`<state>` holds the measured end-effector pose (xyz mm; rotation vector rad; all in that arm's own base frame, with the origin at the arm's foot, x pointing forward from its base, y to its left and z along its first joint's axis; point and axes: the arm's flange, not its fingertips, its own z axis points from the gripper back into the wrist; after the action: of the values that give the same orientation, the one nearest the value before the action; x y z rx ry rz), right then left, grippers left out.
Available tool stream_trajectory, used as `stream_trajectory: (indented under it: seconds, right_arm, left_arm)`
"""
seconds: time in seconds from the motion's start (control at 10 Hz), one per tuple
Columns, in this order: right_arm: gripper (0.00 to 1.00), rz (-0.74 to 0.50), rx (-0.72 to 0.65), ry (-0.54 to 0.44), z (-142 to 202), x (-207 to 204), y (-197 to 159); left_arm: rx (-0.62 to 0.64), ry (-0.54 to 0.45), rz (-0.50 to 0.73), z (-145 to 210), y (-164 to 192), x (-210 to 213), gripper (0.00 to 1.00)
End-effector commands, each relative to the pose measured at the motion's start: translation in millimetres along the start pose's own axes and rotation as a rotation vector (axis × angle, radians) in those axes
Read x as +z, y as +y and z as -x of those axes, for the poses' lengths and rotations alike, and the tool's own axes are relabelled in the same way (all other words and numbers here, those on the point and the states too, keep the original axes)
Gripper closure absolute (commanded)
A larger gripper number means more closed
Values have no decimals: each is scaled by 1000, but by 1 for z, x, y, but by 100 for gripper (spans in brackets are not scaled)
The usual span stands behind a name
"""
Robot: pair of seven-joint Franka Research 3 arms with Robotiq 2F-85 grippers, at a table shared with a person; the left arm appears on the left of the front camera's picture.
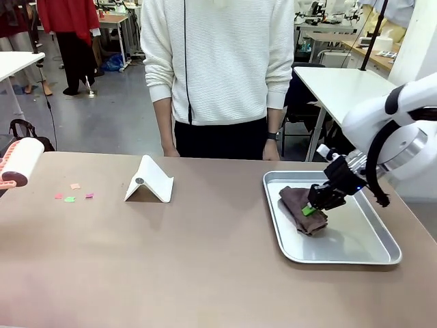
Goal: Clean the surface of the table.
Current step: If a person points to the right, clean the right side of the table with your right hand, and if they point to the left, clean the left side with your left hand.
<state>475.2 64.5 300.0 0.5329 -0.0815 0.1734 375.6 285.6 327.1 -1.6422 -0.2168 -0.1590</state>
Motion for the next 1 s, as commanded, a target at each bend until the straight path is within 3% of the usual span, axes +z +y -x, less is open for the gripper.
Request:
stream_trajectory:
  seconds: [0.0, 0.3, 0.6, 0.9]
  right_arm:
    - [100, 34, -60, -49, 0, 14, -25]
    - [100, 37, -157, -102, 5, 41, -63]
    - [100, -20, -190, -144, 12, 56, -77]
    - [100, -351, -183, -218, 21, 94, -72]
  left_arm:
    - [-12, -12, 7, 1, -6, -1, 100]
    - [-12, -12, 7, 1, -6, -1, 100]
    - [-12, -12, 7, 1, -6, -1, 100]
    - [-12, -12, 7, 1, -6, -1, 100]
